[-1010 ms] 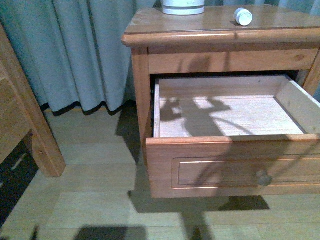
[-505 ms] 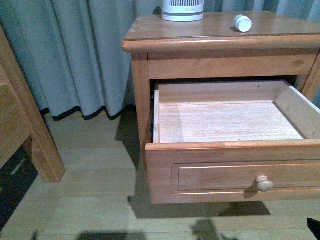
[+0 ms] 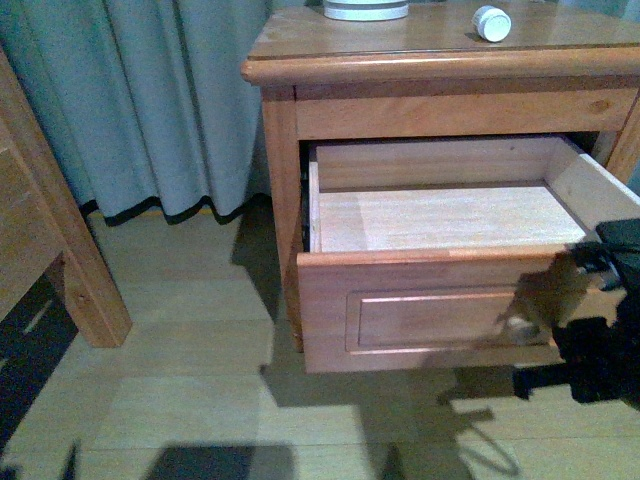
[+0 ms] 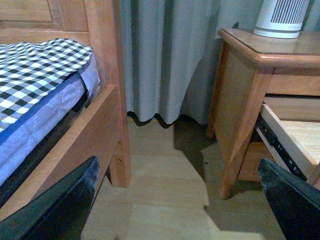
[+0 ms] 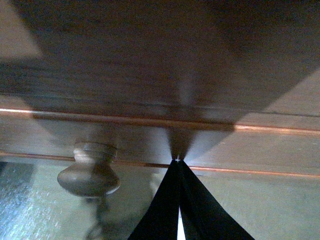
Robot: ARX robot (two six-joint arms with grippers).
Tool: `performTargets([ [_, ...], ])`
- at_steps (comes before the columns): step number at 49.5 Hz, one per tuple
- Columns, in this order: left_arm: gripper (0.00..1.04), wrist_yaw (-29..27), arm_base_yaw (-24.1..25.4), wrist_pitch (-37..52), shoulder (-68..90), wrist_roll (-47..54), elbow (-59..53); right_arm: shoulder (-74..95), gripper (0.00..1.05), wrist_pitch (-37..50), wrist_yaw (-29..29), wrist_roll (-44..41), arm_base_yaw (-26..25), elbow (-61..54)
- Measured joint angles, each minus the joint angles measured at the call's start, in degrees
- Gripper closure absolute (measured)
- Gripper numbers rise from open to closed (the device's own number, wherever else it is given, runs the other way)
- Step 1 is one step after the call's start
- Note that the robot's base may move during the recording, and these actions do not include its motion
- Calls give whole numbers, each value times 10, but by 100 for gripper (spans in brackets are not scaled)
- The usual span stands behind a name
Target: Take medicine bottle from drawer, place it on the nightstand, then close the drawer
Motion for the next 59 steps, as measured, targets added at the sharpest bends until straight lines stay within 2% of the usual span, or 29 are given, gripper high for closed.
performTargets([
  [18,7,0,0,0,0,0,0,72,102,-57,20,-61,-13,231],
  [40,7,0,0,0,0,0,0,159,102,-128,30,-102,-33,410],
  [59,7,0,0,0,0,0,0,186,102,-114,-2,-117,-45,452],
])
